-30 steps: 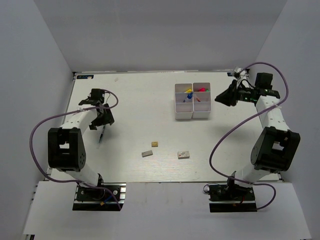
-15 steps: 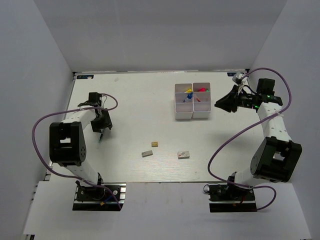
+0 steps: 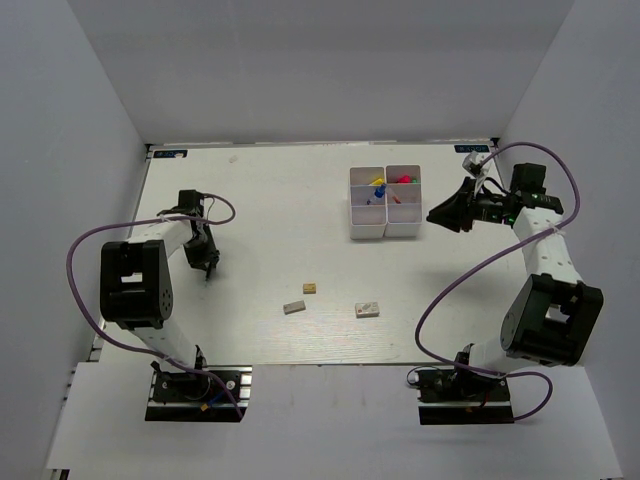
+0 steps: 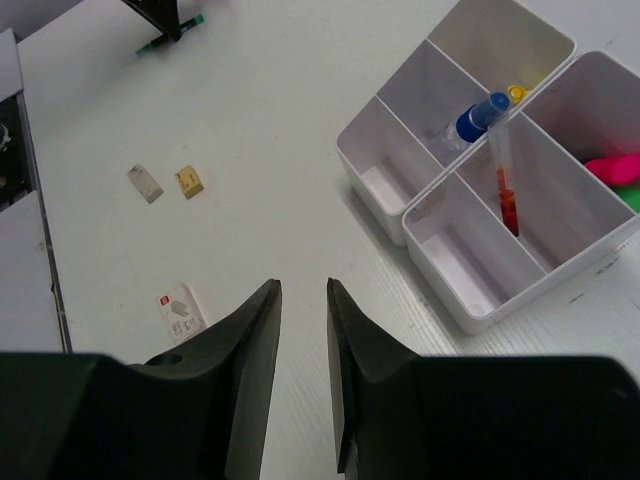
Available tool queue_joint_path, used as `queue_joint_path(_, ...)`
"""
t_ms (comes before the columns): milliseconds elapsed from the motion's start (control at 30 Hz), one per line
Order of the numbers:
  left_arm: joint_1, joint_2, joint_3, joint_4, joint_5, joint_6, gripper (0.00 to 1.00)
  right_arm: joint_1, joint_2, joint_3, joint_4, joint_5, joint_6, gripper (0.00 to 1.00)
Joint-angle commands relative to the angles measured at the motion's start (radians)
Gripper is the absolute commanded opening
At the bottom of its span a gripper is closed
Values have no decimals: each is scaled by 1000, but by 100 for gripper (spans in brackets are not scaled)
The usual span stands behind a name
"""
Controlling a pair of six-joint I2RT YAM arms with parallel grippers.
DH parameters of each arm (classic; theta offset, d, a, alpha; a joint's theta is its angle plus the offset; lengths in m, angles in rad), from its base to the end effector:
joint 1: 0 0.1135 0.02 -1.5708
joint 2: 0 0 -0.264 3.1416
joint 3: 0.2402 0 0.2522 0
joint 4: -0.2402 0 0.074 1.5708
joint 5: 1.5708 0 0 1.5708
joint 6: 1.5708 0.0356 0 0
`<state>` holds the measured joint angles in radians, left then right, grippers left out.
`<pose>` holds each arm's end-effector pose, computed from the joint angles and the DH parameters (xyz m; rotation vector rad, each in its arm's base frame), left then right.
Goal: Sort the stationery into containers
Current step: Grab a piece of stationery with the left arm, then place the stationery into the container
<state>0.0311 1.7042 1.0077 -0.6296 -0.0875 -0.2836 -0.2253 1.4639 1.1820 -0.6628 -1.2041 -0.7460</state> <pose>0.3078 0.0127 0.1578 -0.4677 2.8488 0.0807 0.2946 -0.0334 0.2952 -0.9052 1.7421 0.8750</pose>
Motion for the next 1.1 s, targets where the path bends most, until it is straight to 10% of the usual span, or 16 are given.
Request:
queue_joint_path(0,6,29,-21,13,14,0,34,-3,-40,-12,-27,-29,-26,31)
queue_joint_path(200,-22,-11,-9,22,112,18,11,-5,-51,-18,-50,-38,-39,38)
queue_joint_path(333,-33,-67,60,33,346,55,4,-5,-48,-18,-57,-25,-26,90)
queue_joint_path(700,-173,-173,216,345,834,-89,0,-6,-123,-133,159,86,164,90)
queue_joint_path(933,-321,-7,397,625,859,-255,0,-9,-189,-189,262,210,287,89)
queue_joint_path(1067,-402,134,558,679,838,-275,0,-9,-229,-225,302,276,327,71)
